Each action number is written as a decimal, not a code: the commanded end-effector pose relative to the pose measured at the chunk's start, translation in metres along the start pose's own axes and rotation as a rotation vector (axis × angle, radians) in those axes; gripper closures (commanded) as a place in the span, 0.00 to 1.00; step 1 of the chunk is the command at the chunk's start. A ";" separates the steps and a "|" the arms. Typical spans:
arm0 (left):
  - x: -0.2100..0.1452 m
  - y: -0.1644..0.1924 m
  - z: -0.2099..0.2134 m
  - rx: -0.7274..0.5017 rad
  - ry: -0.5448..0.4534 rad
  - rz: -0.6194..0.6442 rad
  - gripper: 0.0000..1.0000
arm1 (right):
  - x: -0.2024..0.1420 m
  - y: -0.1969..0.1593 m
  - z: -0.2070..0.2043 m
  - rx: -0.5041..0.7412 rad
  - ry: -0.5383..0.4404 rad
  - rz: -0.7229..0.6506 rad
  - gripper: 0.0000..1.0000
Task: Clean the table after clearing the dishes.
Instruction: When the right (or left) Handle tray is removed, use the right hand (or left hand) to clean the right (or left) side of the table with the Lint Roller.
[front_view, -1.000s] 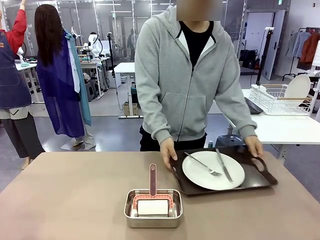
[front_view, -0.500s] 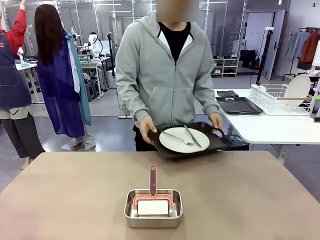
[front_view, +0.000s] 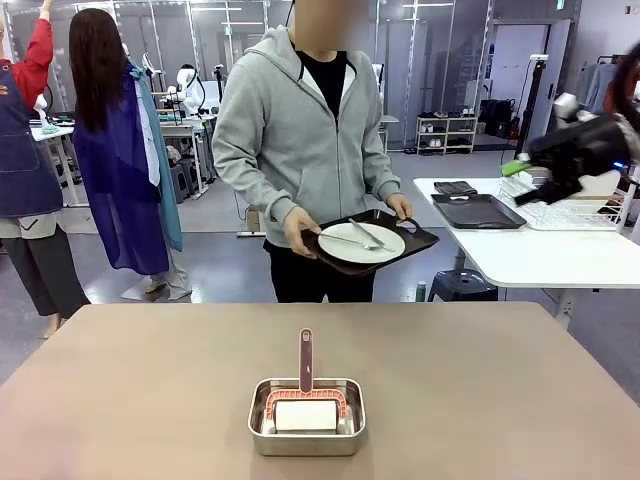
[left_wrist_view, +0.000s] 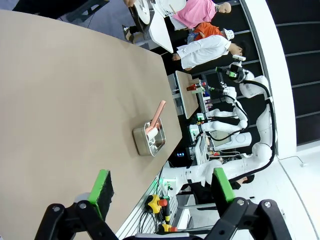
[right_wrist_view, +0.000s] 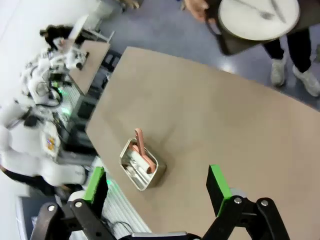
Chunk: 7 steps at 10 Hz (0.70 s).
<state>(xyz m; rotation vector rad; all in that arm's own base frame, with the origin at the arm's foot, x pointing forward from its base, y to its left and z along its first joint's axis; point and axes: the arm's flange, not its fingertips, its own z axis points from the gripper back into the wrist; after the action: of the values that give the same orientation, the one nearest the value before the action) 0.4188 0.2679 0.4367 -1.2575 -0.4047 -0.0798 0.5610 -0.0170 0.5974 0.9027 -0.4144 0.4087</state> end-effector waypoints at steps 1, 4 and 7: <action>-0.001 -0.006 -0.001 0.017 -0.011 0.015 0.00 | 0.031 0.025 -0.054 -0.116 0.121 0.154 0.00; -0.001 -0.006 -0.001 0.017 -0.011 0.015 0.00 | 0.048 0.077 -0.164 -0.236 0.329 0.463 0.00; -0.001 -0.006 -0.001 0.017 -0.011 0.015 0.00 | 0.039 0.094 -0.250 -0.236 0.505 0.606 0.00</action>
<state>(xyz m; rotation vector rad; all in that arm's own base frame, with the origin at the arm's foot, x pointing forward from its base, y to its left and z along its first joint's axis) 0.4188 0.2679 0.4371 -1.2569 -0.4053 -0.0800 0.5788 0.2440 0.5453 0.4392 -0.2440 1.0450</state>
